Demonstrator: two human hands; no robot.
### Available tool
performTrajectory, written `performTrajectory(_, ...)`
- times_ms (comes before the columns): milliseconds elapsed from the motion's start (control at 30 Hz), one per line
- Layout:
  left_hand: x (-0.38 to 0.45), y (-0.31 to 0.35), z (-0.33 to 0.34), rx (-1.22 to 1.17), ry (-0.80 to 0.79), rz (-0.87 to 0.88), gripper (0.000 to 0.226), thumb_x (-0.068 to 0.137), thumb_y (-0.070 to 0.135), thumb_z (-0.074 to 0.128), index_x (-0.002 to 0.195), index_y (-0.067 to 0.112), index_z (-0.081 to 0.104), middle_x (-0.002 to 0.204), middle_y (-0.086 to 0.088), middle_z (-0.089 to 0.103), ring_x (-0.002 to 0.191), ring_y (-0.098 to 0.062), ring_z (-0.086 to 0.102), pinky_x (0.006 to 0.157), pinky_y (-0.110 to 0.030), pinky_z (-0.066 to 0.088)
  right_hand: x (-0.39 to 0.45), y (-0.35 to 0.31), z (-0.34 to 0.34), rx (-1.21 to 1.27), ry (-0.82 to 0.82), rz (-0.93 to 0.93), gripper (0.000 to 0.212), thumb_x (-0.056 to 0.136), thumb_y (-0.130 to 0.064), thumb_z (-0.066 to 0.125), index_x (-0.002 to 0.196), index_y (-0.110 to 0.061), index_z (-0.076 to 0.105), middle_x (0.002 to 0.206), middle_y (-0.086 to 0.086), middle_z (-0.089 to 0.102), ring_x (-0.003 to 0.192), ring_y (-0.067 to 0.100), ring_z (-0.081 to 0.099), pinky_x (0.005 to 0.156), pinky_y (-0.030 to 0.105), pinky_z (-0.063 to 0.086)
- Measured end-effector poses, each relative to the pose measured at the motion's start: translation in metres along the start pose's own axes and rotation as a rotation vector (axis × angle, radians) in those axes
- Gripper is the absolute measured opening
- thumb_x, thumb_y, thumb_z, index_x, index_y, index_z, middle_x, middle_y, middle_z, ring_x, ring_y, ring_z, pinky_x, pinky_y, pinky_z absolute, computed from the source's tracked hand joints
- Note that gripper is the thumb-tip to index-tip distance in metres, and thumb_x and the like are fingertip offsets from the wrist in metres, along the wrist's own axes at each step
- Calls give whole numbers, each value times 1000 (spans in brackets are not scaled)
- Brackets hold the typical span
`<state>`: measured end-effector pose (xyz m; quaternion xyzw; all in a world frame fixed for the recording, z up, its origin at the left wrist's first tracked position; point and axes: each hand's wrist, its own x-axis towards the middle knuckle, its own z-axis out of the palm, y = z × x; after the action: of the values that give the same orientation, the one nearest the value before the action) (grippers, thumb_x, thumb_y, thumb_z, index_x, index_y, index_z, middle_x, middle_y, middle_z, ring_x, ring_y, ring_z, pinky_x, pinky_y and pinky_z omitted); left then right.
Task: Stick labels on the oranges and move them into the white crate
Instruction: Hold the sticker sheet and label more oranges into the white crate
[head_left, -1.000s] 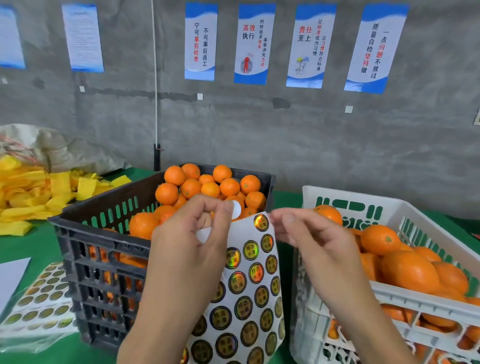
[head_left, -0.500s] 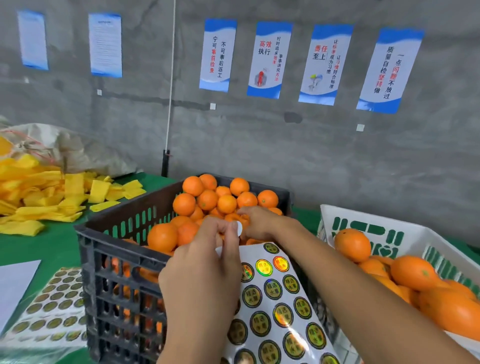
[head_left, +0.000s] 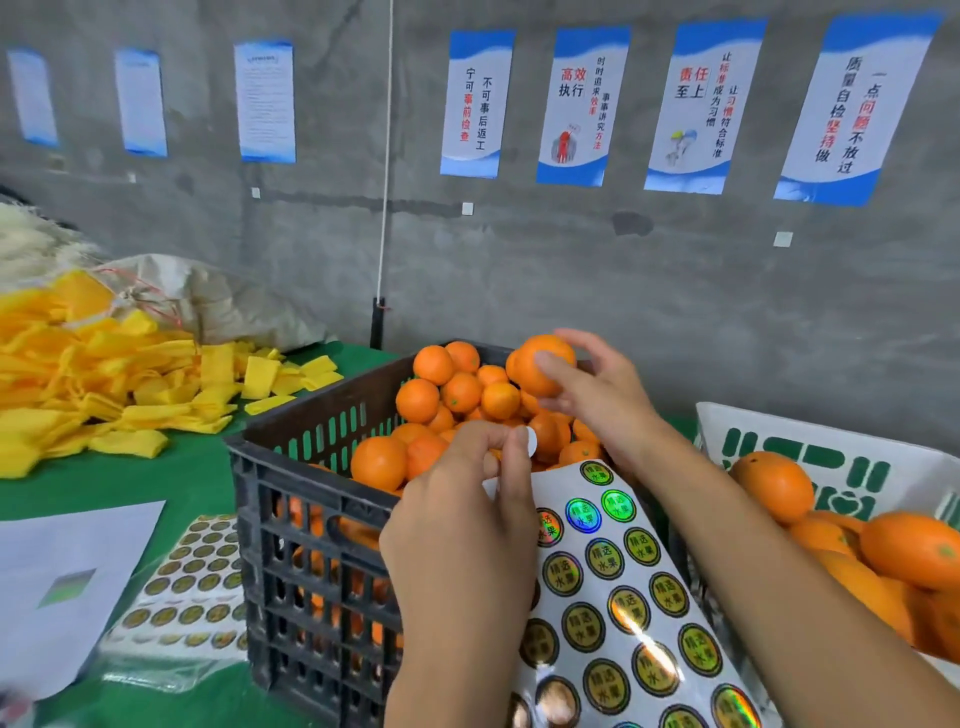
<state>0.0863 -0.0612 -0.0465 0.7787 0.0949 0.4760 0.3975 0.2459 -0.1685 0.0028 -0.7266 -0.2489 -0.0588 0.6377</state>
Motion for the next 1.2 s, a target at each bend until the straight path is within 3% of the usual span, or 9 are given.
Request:
performTrajectory(67,-1,0,1,-34,9,3,26,98,57,50,84,38,62,66,19,57,57,-7,49,48,-23,25,-49,-22,-3,285,30,-82,48,90,-33,78,135,-27,62,124,19,69,100,33,75,83,37,63)
performTrajectory(200,-4,7,5,-278,68,24,30,100,56,57,79,34,62,63,11,58,58,-17,50,49,-35,38,-131,-45,-1,278,230,-144,51,84,-59,76,131,-44,64,125,-2,72,102,28,76,85,32,61)
performTrajectory(400,-16,26,8,-476,-24,98,28,95,48,65,77,27,69,53,-1,52,50,-24,46,48,-43,42,-183,-34,6,239,404,-200,43,80,-49,69,122,-57,66,114,-24,73,102,-2,71,74,4,51)
performTrajectory(667,-20,26,6,-376,-259,302,25,103,47,57,97,32,76,73,4,73,62,-18,67,55,-43,54,-181,-14,-12,252,440,-217,49,82,-46,69,130,-52,64,122,-24,71,113,4,69,86,21,58)
performTrajectory(767,-22,31,8,-217,-341,428,34,106,44,50,121,29,77,101,15,78,84,-3,73,67,-35,59,-178,-15,-22,193,463,-235,52,84,-44,68,136,-43,62,117,-24,72,108,-5,68,82,12,55)
performTrajectory(900,-28,37,13,-130,-392,432,53,97,60,52,146,41,55,56,16,51,55,-8,47,52,-29,40,-177,-11,-35,226,470,-232,56,82,-40,72,136,-33,62,102,-14,75,97,-2,71,80,14,57)
performTrajectory(967,-29,36,15,-139,-427,414,61,90,66,58,149,53,46,57,15,47,57,-10,46,54,-30,41,-176,-10,-40,255,457,-209,56,79,-42,73,132,-28,63,109,-20,75,98,0,73,76,13,57)
performTrajectory(1067,-29,36,15,-143,-476,403,73,82,73,62,148,65,33,67,10,62,76,-13,70,71,-40,58,-176,-10,-40,269,393,-152,48,84,-51,64,120,-20,71,105,-7,79,96,9,75,76,14,57)
performTrajectory(1200,-29,35,16,-195,-475,415,71,79,75,63,145,56,47,69,7,66,75,-12,69,72,-41,59,-177,-8,-46,239,384,-23,48,86,-60,62,99,-17,80,94,1,80,91,13,76,74,19,59)
